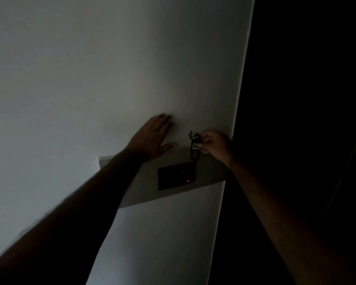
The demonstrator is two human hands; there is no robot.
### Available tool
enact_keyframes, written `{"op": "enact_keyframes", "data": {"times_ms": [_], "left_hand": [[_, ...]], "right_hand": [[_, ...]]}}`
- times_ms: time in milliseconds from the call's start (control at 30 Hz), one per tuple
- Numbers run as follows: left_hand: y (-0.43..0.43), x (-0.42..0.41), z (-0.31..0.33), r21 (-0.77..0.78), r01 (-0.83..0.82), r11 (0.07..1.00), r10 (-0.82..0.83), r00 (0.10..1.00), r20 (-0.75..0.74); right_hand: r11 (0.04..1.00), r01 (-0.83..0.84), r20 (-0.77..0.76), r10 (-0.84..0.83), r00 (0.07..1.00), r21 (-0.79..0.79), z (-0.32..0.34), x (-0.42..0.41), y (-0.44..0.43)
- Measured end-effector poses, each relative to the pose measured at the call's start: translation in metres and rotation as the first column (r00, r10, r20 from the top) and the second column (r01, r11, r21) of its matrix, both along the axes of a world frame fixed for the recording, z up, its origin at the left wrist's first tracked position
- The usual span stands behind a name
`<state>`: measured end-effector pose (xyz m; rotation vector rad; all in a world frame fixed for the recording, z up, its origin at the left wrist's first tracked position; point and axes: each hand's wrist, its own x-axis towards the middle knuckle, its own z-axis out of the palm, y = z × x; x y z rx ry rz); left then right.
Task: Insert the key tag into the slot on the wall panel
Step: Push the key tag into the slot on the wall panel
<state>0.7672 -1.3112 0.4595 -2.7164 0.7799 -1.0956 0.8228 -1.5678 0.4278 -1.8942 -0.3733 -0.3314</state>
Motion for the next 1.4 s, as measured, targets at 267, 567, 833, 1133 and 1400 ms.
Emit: {"op": "enact_keyframes", "data": {"times_ms": [267, 567, 833, 1133, 1400], "left_hand": [[-0.012, -0.006, -0.015, -0.037, -0.131, 0.991, 0.135, 0.979, 0.153], [-0.017, -0.023, -0.011, -0.076, -0.358, 0.931, 0.365, 0.924, 0.117], [0.004, -0.024, -0.001, -0.154, -0.519, 0.841, 0.532, 0.845, 0.055], [0.002, -0.017, -0.010, -0.163, -0.550, 0.819, 0.559, 0.829, 0.010], [0.000, -0.013, -0.010, -0.182, -0.551, 0.814, 0.561, 0.828, 0.002]], "right_hand": [[0.982, -0.184, 0.037, 0.186, 0.982, -0.045, 0.002, 0.032, -0.018], [0.940, -0.336, 0.070, 0.340, 0.938, -0.063, 0.013, 0.034, -0.010], [0.949, -0.294, 0.147, 0.309, 0.940, -0.110, 0.016, 0.030, -0.006], [0.933, -0.308, 0.166, 0.339, 0.926, -0.184, -0.001, 0.031, 0.001], [0.919, -0.315, 0.157, 0.357, 0.921, -0.239, -0.025, 0.029, -0.001]]}}
